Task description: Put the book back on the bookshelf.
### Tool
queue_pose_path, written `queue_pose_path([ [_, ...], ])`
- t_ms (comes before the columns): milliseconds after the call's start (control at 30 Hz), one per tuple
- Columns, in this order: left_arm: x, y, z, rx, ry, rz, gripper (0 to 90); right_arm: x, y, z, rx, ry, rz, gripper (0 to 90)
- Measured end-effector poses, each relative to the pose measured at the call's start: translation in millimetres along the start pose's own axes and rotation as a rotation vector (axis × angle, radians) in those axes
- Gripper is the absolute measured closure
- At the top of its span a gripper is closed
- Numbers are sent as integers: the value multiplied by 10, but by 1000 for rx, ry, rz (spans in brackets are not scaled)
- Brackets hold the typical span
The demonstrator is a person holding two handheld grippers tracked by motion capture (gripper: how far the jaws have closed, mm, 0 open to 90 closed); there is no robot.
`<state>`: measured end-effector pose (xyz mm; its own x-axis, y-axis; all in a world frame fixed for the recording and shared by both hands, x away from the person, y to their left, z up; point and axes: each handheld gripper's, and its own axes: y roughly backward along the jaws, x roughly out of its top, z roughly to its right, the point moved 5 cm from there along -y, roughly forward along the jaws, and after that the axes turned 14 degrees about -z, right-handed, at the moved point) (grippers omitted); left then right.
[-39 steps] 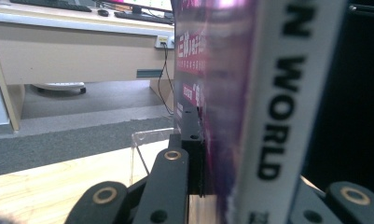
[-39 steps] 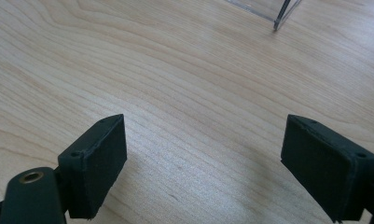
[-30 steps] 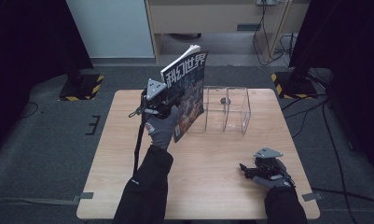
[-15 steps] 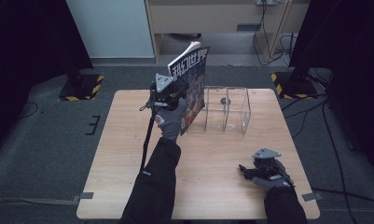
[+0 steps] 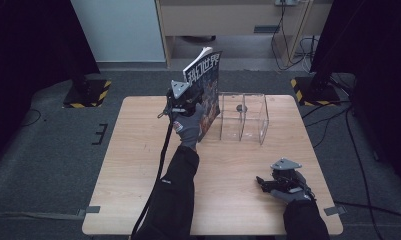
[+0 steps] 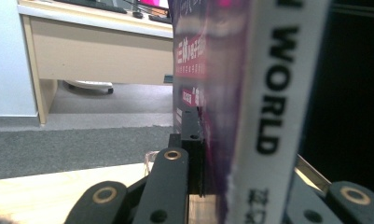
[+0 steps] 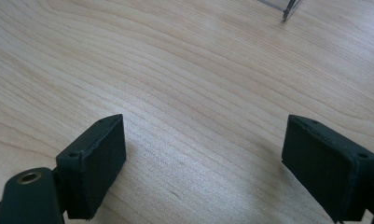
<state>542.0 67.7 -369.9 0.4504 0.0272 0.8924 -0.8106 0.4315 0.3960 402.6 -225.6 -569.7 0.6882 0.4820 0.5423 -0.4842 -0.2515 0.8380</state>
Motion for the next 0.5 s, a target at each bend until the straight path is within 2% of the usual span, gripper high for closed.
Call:
queue_pose_path([
  [233,-115,-118,-22,4,14,-18,818,-1,1,-1,-1,3,-1,133],
  [500,-235,-222,-47,9,40,-13,818,0,-2,1,-2,2,1,133],
])
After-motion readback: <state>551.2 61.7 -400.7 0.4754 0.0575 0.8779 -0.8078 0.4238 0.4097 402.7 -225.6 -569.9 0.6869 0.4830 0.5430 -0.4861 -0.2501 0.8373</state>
